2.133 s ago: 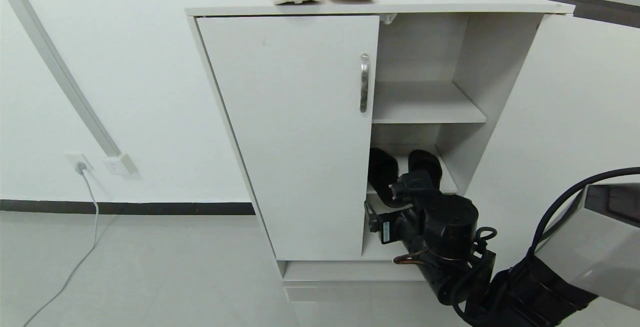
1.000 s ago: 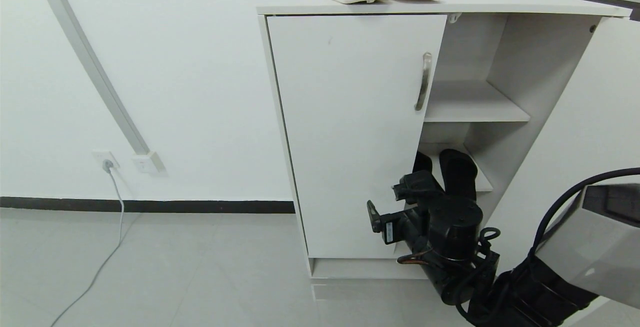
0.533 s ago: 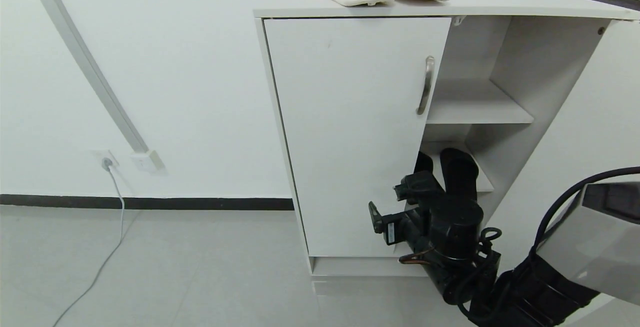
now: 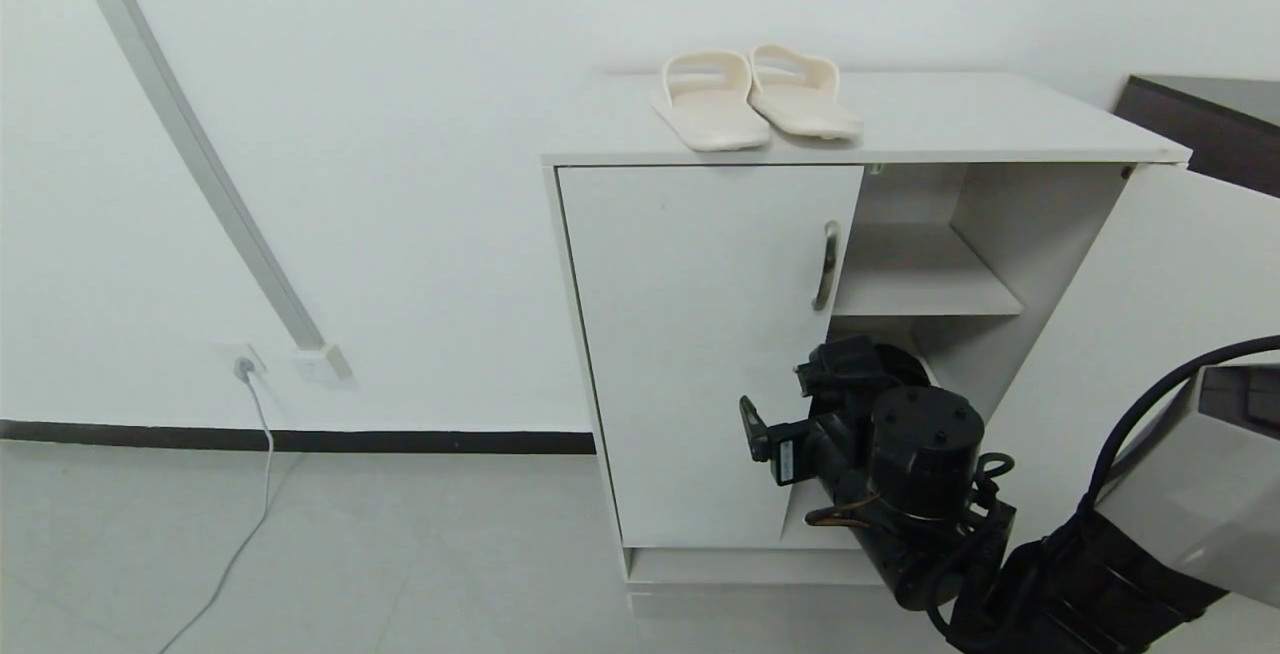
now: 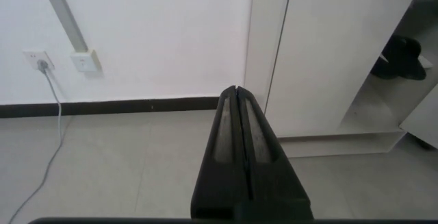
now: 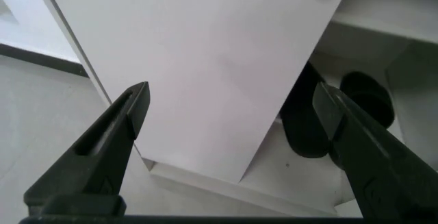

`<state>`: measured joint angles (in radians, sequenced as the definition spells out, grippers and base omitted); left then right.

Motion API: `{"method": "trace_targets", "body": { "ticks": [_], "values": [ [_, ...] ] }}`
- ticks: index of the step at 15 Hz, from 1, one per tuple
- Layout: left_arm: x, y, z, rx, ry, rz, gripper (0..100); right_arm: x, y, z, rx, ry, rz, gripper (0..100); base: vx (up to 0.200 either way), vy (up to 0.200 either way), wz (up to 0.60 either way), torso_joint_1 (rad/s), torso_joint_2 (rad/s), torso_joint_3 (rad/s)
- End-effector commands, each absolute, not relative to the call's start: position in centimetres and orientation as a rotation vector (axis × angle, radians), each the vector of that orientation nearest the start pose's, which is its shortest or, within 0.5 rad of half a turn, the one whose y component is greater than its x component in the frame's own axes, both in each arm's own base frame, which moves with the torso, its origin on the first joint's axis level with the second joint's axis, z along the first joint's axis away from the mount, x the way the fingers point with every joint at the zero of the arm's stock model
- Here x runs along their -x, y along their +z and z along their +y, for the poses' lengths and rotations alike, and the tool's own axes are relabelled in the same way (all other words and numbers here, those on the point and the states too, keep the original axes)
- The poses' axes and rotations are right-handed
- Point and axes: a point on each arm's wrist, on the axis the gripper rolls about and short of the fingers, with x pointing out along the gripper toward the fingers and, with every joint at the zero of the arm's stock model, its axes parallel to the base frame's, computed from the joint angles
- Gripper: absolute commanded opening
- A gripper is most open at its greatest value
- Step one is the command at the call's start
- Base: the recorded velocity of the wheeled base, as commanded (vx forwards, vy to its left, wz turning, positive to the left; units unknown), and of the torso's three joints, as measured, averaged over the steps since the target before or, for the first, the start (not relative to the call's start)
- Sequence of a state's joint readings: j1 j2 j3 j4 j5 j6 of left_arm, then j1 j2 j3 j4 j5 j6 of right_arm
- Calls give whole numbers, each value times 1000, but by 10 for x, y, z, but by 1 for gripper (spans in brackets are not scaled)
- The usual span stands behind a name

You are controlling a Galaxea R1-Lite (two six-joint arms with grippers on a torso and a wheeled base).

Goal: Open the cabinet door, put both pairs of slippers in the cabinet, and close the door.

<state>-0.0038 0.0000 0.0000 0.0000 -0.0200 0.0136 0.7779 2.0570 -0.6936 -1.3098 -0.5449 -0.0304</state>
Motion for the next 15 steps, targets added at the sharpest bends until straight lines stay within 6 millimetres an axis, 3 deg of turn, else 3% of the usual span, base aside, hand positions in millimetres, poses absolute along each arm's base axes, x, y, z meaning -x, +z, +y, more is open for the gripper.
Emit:
{"method": "trace_targets", "body": {
  "ticks": [1, 15],
  "values": [
    [23, 76, 0, -14, -23, 1, 0, -257, 105, 237, 63, 234, 38, 100, 0, 0, 0, 139, -466, -320],
    [23, 76, 0, -14, -23, 1, 0, -258, 103, 236, 69, 240, 44, 100, 0, 0, 0, 190, -501, -313]
  ]
}}
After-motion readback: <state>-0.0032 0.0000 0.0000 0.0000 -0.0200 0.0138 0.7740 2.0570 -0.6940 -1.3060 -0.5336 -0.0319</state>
